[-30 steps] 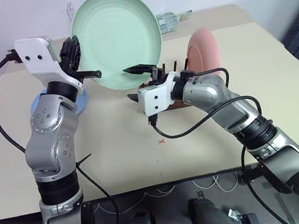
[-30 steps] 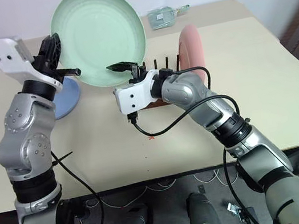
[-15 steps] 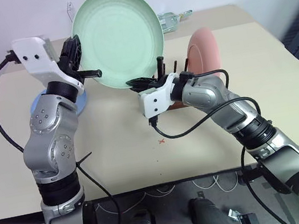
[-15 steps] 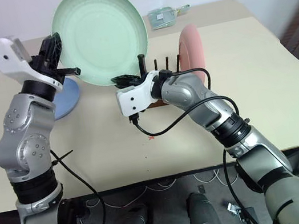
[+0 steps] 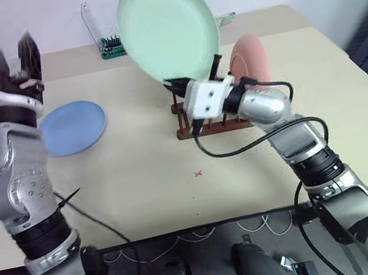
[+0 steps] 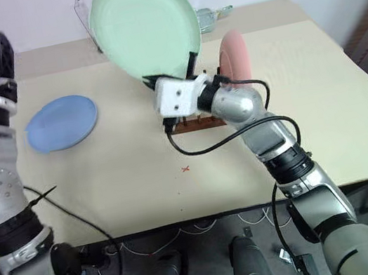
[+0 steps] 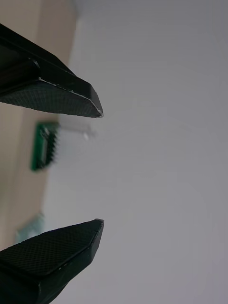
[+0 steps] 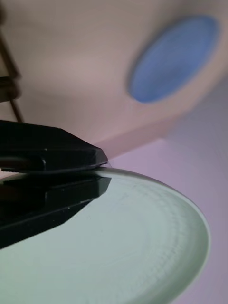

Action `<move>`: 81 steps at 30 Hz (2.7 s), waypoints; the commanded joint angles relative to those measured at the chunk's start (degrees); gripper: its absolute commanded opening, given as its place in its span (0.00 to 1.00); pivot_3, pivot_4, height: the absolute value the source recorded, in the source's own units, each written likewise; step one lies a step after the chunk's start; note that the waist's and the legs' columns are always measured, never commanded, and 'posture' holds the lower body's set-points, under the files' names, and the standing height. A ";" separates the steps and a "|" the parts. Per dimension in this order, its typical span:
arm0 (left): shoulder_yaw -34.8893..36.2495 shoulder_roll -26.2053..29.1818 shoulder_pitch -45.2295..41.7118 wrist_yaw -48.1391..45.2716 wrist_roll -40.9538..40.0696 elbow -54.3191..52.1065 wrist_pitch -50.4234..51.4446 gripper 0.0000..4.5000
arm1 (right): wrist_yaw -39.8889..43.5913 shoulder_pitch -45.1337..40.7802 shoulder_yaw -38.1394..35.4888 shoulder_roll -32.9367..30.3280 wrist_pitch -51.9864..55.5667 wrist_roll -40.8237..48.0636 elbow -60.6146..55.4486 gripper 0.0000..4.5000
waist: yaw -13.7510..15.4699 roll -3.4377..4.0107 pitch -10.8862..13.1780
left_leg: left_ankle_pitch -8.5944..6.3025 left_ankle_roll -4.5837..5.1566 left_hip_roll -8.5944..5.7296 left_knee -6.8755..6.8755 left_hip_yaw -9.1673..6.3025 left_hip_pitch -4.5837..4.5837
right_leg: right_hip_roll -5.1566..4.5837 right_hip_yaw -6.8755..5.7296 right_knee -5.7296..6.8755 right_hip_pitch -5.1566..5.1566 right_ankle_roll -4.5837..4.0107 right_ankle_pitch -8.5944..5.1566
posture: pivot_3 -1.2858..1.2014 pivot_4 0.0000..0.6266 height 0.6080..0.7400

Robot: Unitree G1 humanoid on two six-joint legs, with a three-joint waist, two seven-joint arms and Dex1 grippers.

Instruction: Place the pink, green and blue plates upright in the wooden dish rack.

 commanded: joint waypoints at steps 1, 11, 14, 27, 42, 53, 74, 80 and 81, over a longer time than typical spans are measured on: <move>-3.46 2.37 4.92 -7.45 2.58 -0.27 -3.09 0.77 | 1.21 0.47 -6.29 2.99 12.26 15.13 -8.51 0.00 | 0.08 0.00 0.00 | -0.04 0.07 0.00 0.02 -0.01 0.00 | 0.00 0.00 0.01 0.01 0.00 0.00 | 0.52 0.24 1.00; -15.14 5.64 23.49 -28.76 -6.72 -12.80 4.11 0.77 | -9.39 5.71 -20.61 5.43 43.76 47.14 -17.91 0.00 | 0.25 0.07 0.03 | -0.16 0.26 0.04 -0.06 -0.06 -0.01 | 0.00 -0.02 0.02 -0.06 -0.17 0.05 | 0.52 0.24 1.00; -17.49 7.05 24.66 -30.67 -6.27 -13.87 5.28 0.77 | -13.43 5.38 -23.78 6.32 47.76 52.41 -15.64 0.00 | -0.02 0.24 0.02 | -0.15 0.27 0.10 -0.06 0.02 0.00 | 0.04 -0.01 0.03 -0.09 -0.25 0.02 | 0.52 0.24 1.00; -21.59 6.07 24.17 -30.25 -5.17 -15.36 5.85 0.77 | -28.29 0.50 -30.84 8.69 53.65 62.85 -3.72 0.00 | 0.00 0.28 0.02 | -0.16 0.28 0.12 -0.07 0.06 0.00 | 0.05 -0.01 0.02 -0.09 -0.17 0.06 | 0.52 0.24 1.00; -21.82 5.43 24.24 -30.16 -4.40 -15.61 5.97 0.78 | -33.17 -0.39 -30.39 7.79 54.82 64.94 -2.77 0.99 | 0.00 0.31 0.02 | -0.16 0.29 0.12 -0.07 0.07 -0.01 | 0.05 -0.01 0.01 -0.09 -0.16 0.06 | 0.52 0.24 1.00; -20.55 5.22 23.91 -30.27 -5.07 -14.46 5.74 0.78 | -28.89 -3.25 -24.14 -0.48 53.03 57.01 -7.62 0.99 | -0.02 0.32 0.03 | -0.16 0.29 0.12 -0.07 0.08 -0.02 | 0.05 -0.01 0.00 -0.10 -0.16 0.06 | 0.52 0.24 1.00; 1.52 -0.38 9.37 1.59 -0.18 11.21 4.11 0.98 | -6.38 -9.38 2.15 -10.64 23.16 20.03 -10.34 1.00 | -0.18 0.26 0.03 | -0.16 0.29 0.16 -0.04 0.10 -0.04 | 0.08 -0.03 -0.01 -0.17 -0.11 0.07 | 0.52 0.24 1.00; 8.67 0.87 3.08 16.50 2.28 23.50 10.23 0.98 | -3.16 -9.44 6.07 -7.55 16.93 13.55 -6.94 1.00 | 0.28 0.05 0.01 | -0.16 0.28 0.09 -0.05 0.08 -0.08 | 0.03 -0.03 -0.02 -0.21 -0.10 0.08 | 0.52 0.24 1.00; 8.19 1.42 1.74 15.39 2.15 25.93 10.90 0.98 | -2.76 -9.02 6.09 -7.09 16.54 13.26 -6.94 1.00 | 0.55 -0.04 0.04 | -0.16 0.28 0.07 -0.03 0.07 -0.12 | 0.01 -0.03 -0.03 -0.22 -0.09 0.08 | 0.52 0.24 1.00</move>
